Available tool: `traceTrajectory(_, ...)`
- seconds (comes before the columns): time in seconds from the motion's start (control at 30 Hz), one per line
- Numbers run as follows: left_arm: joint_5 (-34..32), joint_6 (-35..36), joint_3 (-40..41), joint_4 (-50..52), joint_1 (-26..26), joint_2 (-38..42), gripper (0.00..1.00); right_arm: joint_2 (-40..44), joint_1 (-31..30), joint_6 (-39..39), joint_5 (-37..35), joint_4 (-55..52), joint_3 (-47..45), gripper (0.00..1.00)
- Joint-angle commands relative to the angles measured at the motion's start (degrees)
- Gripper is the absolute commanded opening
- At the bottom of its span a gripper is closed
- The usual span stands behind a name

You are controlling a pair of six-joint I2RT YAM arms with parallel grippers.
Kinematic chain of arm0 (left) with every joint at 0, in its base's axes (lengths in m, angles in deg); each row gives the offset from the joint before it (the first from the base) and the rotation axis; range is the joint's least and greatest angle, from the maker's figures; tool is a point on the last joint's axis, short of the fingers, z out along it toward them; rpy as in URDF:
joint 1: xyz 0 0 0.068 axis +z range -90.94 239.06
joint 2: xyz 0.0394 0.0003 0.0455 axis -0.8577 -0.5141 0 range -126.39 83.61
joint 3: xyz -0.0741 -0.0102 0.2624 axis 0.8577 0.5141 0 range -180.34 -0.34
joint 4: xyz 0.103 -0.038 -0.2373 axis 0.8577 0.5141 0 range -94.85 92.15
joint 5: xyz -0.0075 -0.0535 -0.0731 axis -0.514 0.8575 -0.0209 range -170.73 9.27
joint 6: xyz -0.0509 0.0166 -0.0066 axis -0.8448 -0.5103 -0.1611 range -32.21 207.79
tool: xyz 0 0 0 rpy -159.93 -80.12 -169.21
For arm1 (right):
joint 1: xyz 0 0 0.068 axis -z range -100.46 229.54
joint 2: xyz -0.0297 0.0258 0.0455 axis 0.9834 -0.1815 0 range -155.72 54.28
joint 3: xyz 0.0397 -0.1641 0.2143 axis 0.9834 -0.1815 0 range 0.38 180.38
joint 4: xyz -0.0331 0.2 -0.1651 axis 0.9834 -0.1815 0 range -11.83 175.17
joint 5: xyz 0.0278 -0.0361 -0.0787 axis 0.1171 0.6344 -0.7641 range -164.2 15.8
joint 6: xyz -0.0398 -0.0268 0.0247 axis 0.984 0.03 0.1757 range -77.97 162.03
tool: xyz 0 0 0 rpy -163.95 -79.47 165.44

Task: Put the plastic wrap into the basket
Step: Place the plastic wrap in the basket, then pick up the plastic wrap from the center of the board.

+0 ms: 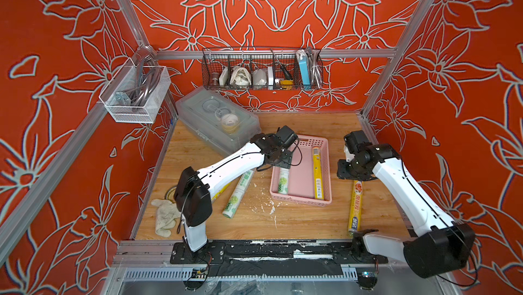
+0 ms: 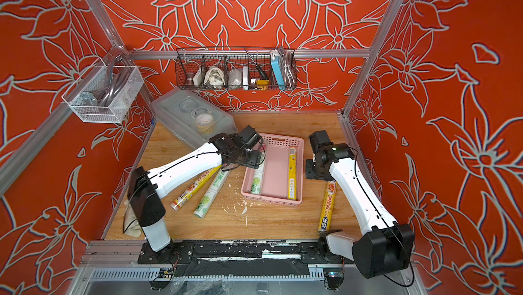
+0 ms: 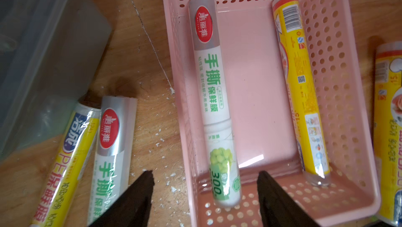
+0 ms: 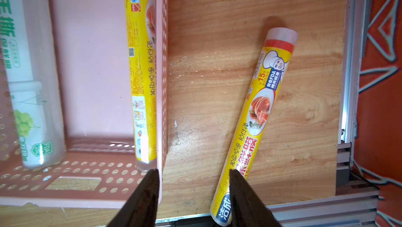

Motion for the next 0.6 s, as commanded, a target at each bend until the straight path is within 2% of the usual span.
traceTrajectory(0.0, 1.56, 4.94, 7.59, -0.38, 1.32, 6.44, 0.76, 0.73, 0.37, -0.93, -2.65, -0.40, -1.79, 0.52)
traceTrajectory(0.17, 1.84, 5.22, 19.93, -2.88, 3.73, 15.47, 0.77, 0.72, 0.57, -1.91, -3.15, -0.92, -3.17, 0.53)
traceTrajectory(0.3, 2.11, 5.31, 27.60, -4.45, 5.45, 19.87, 0.79, 2.79, 0.79, -2.86, 0.26, 0.91, -6.92, 0.53)
traceTrajectory(0.57, 1.16, 2.57, 36.74, -7.90, 6.14, 20.11, 0.81, 5.20, 0.81, -2.49, 2.55, 1.03, -7.84, 0.53)
